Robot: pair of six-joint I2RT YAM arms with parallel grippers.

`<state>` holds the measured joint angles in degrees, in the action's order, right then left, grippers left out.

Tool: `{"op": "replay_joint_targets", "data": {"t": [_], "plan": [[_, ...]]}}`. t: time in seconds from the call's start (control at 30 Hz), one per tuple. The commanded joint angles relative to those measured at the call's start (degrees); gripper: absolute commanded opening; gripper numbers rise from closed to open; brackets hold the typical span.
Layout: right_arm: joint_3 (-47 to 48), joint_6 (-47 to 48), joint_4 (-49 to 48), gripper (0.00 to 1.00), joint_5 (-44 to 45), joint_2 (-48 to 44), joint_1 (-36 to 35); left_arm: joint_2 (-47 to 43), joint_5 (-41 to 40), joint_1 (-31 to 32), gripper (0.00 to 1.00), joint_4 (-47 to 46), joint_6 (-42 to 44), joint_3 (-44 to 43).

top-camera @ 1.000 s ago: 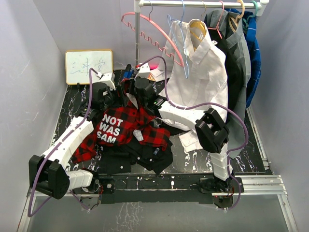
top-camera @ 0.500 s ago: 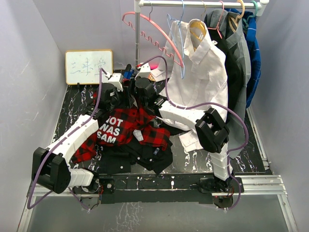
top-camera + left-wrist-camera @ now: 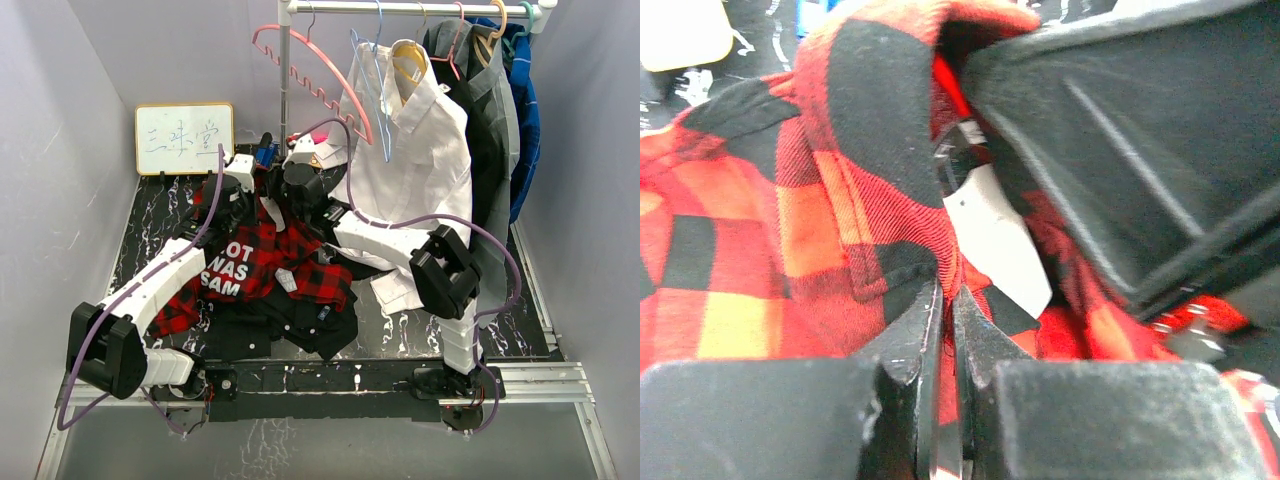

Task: Place the shirt on the hanger

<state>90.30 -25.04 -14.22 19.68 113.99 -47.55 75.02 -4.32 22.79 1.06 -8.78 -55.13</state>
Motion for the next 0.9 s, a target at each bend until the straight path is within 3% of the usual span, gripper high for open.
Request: {"op": "replay_joint_targets", "data": {"t": [0.0, 0.1, 0.23, 0.37, 0.6, 0.77, 0.87], "plan": [[-2.2, -1.5, -4.1, 0.0, -1.4, -6.2, 0.2, -3.6, -8.2, 0.2, 0.0, 1.6, 10.3, -3.0], [-4.2, 0.3, -3.5, 0.03, -3.3, -8.0, 0.2, -6.0, -12.1, 0.0, 0.0, 0.6, 16.5, -2.3], [-5.7, 3.4, -1.9, 0.53, -5.9, -10.7, 0.2, -8.8, -13.5, -0.2, 0.0, 0.2, 21.3, -1.3], [-11.1, 7.3, -2.1, 0.95, -7.8, -18.6, 0.1, -10.3, -12.9, -0.4, 0.0, 1.1, 22.4, -1.1], [-18.5, 16.1, 5.9, 0.99, -10.7, -35.8, 0.1, -12.3, -5.1, -0.6, 0.0, 8.6, 23.8, -3.5], [-10.5, 22.9, 14.0, 0.98, -6.5, -43.5, 0.1, -14.6, -4.4, -1.1, 0.0, 9.8, 23.7, -2.3], [-2.1, 28.1, 16.7, 0.98, 2.2, -42.4, 0.1, -15.8, -3.5, -1.9, 0.0, 10.1, 22.4, -1.4]]}}
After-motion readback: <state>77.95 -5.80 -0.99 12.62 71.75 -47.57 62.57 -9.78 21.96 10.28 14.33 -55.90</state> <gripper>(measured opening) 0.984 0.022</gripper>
